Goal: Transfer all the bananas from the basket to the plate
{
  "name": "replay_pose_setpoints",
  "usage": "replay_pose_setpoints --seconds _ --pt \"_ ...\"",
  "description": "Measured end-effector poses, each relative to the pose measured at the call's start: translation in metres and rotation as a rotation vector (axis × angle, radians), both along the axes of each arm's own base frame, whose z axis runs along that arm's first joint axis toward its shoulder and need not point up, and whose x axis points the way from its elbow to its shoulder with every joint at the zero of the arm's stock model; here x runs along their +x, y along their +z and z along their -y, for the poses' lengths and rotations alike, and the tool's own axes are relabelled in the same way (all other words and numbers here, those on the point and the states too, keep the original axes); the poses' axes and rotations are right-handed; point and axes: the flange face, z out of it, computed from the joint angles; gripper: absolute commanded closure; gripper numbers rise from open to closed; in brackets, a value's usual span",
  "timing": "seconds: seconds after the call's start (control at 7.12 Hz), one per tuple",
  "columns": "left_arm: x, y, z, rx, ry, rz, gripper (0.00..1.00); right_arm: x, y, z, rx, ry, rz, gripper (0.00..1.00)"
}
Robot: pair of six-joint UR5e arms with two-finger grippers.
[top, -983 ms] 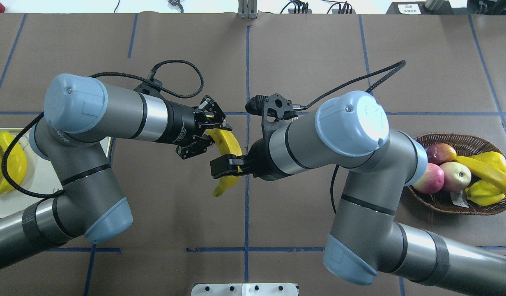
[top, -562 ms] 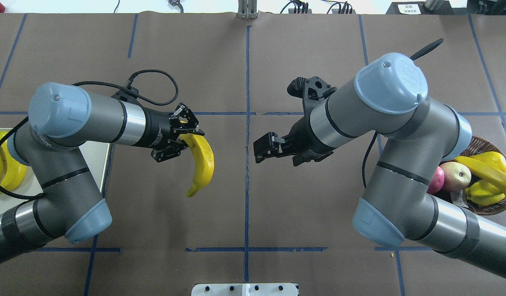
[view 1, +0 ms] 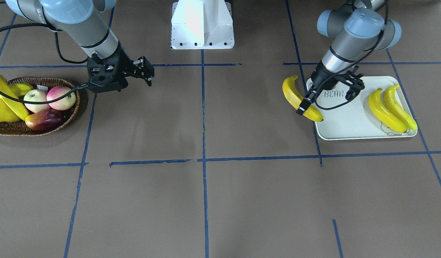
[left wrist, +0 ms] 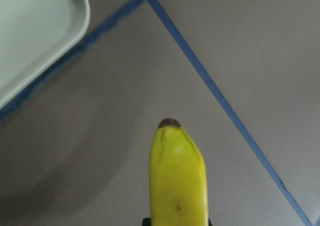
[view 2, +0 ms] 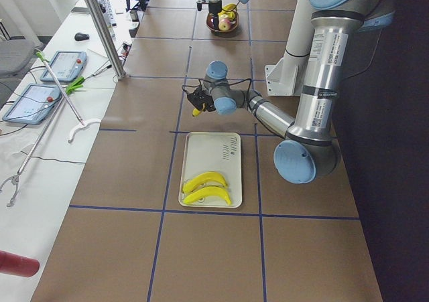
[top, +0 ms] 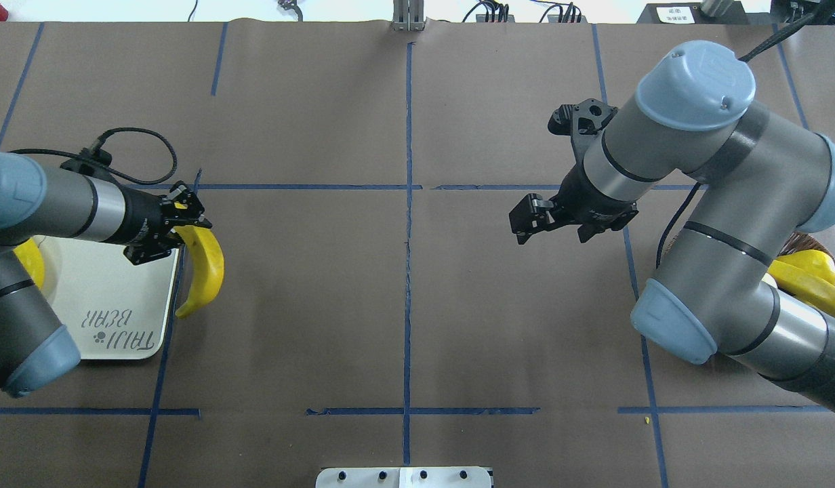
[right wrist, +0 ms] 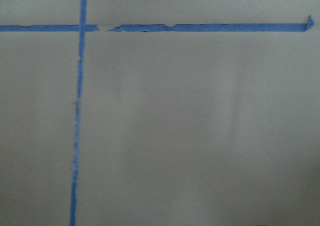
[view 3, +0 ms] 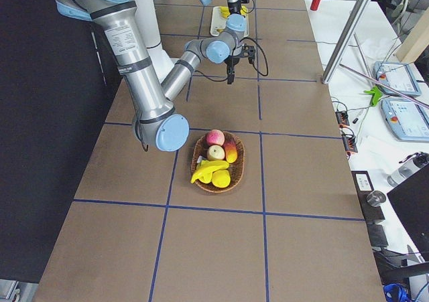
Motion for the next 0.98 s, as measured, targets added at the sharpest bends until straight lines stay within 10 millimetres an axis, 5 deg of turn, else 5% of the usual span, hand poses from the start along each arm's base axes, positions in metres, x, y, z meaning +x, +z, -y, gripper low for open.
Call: replay_pose_setpoints --seconds 0.28,0.56,0.7,0.98 --pt "-0.046 0.071 0.000 -0.001 0.009 0.124 1.00 0.013 0.020 -0.004 0.020 -0.030 -0.035 0.00" --pt "-0.071 0.116 0.009 -0.028 -0.008 0.192 0.96 0.013 0.023 -0.006 0.022 -0.037 -0.040 0.00" --pt "-0.084 0.137 0.015 -0.032 -0.009 0.225 0.83 0.013 0.023 -0.007 0.023 -0.038 -0.040 0.00" --pt "-0.104 0.165 0.022 -0.029 -0.003 0.274 0.01 0.013 0.022 -0.007 0.025 -0.038 -0.039 0.00"
